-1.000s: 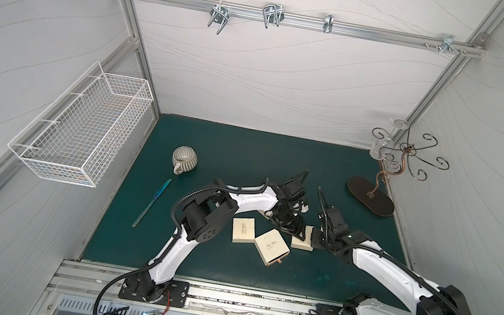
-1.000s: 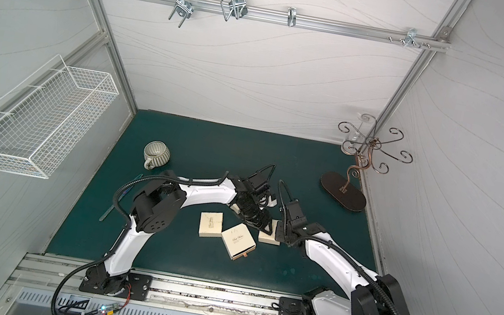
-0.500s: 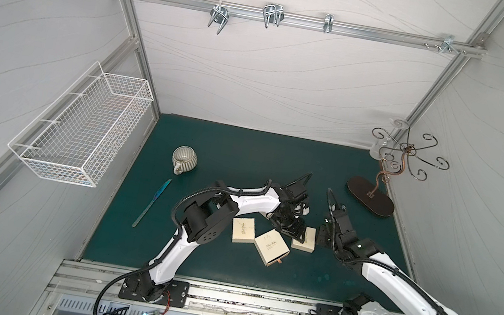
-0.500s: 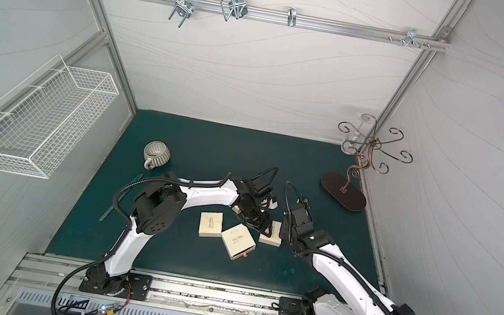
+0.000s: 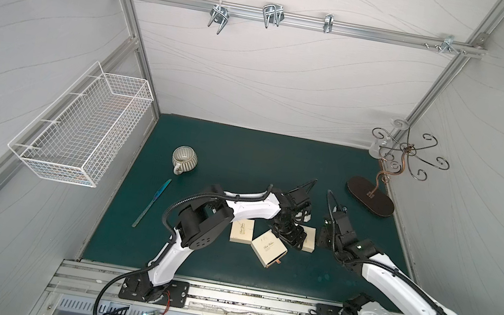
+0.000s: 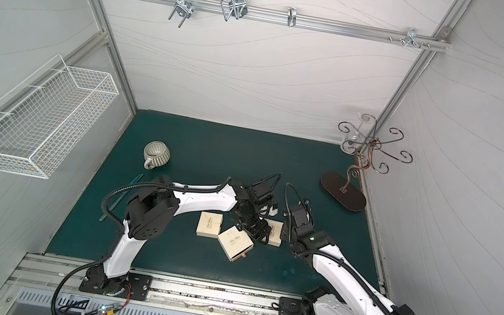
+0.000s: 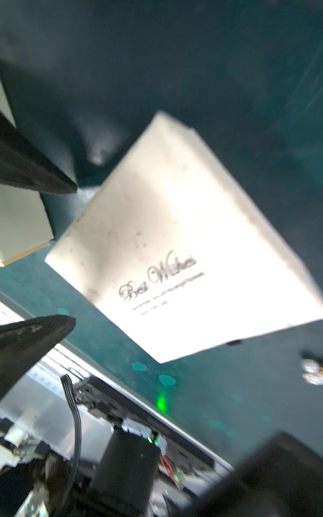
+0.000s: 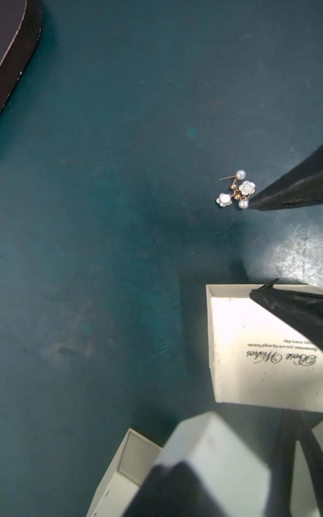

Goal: Take out the earrings from the drawer-style jewelry box
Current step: Close the drawer of the jewelry box, then move the jewelry box to the center of the board.

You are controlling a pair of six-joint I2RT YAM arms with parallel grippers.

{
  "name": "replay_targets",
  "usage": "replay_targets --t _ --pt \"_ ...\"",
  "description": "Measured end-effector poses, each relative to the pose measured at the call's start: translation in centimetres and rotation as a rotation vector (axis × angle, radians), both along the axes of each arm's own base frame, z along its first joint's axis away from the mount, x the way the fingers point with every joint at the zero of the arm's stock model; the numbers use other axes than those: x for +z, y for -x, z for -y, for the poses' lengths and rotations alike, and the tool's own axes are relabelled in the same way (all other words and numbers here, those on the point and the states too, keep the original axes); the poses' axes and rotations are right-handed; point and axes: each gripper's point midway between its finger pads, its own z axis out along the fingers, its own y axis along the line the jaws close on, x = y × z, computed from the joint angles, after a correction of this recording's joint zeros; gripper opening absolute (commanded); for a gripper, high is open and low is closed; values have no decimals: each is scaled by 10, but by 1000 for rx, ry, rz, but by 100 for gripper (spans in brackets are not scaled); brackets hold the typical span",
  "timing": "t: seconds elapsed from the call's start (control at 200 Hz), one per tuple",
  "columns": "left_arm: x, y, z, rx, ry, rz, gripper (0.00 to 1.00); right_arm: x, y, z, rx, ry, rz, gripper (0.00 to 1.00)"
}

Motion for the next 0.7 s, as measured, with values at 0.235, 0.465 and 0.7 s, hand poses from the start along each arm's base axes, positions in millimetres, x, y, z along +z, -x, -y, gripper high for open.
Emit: replay_targets --t 0.235,0.465,0.7 --pt "-2 -12 -2 -28 -103 149 51 18 0 2 -27 -42 -17 54" --pt "-10 -32 -5 -10 -158 236 46 74 -12 9 -102 -219 78 56" --pt "-14 -50 7 7 -146 260 49 73 -5 16 -134 -280 38 57"
